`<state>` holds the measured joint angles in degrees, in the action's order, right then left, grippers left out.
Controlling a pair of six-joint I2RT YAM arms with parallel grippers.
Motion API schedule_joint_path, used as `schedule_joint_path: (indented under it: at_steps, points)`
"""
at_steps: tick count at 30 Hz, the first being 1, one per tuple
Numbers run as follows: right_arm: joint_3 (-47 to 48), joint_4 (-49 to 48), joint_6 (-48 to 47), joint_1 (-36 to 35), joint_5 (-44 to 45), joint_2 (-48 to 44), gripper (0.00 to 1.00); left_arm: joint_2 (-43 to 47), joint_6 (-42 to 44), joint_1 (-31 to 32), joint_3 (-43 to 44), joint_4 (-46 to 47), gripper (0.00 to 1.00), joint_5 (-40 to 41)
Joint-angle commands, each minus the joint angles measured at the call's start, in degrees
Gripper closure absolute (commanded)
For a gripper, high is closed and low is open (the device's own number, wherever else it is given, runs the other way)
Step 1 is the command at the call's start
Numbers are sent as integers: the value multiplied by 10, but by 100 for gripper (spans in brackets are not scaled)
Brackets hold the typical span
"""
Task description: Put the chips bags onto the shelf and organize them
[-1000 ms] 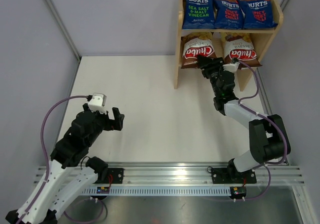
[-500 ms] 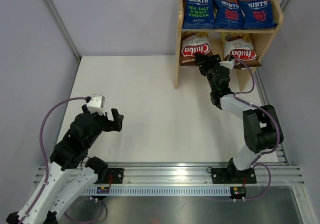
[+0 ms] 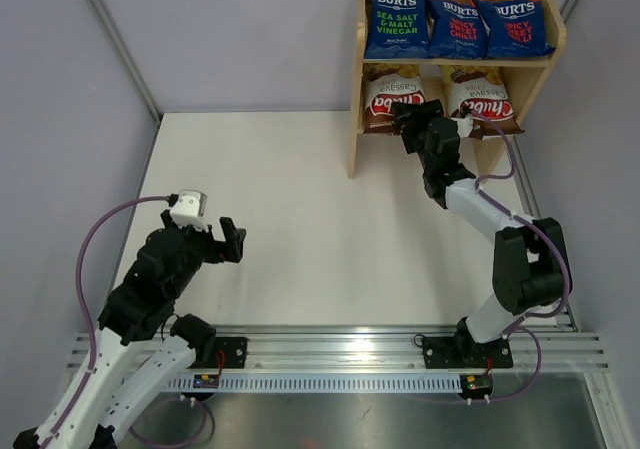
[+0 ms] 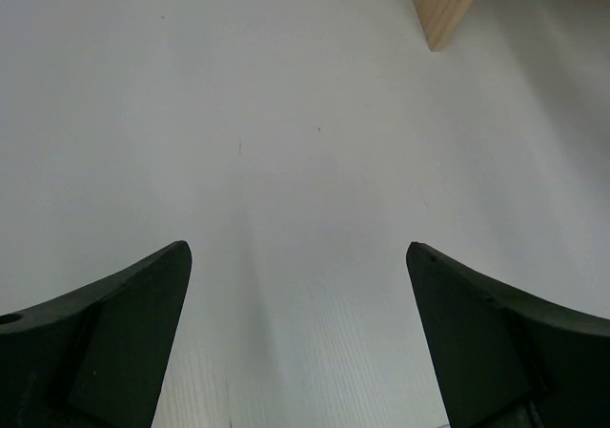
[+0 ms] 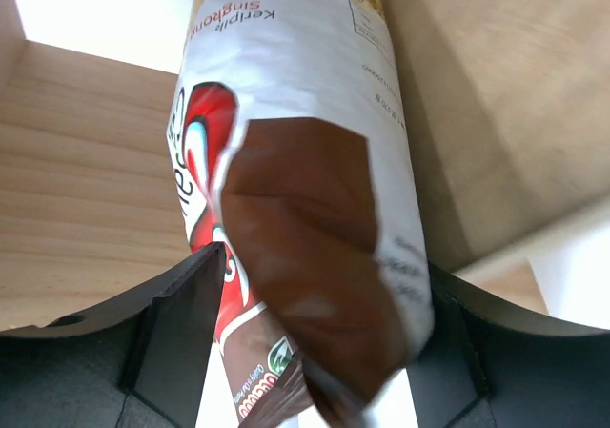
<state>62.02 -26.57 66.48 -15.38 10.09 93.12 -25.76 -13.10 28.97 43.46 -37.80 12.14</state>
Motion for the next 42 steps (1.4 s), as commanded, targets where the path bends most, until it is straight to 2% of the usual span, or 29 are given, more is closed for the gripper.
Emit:
schedule_joint_path:
  at_steps: [1, 5, 11, 15, 16, 19, 23, 27, 40, 42]
  points:
    - [28, 88, 23, -2, 35, -49, 24, 11, 2, -3, -1, 24, 1, -11]
    - [47, 150, 30, -2, 32, -59, 22, 16, 1, -3, -1, 22, 1, -8]
    - [44, 177, 64, -2, 6, -72, 22, 19, 1, -3, -2, 20, 1, -6]
    - [24, 174, 94, -2, 11, -92, 28, 20, 0, -4, -3, 20, 1, -6]
    - [18, 169, 100, -3, 12, -98, 35, 21, 2, -4, -3, 21, 1, -5]
    - [14, 155, 105, -1, 16, -93, 45, 21, 1, -4, -2, 20, 1, -6]
    - [30, 152, 112, -2, 16, -71, 53, 25, 1, -4, -3, 20, 1, -5]
    - [42, 157, 120, -2, 20, -49, 56, 26, 2, -4, -3, 20, 1, -1]
    - [62, 134, 109, -1, 46, -33, 57, 28, 1, -4, -4, 21, 1, 5]
    - [65, 137, 97, -1, 42, -34, 49, 28, 0, -4, -3, 20, 1, 7]
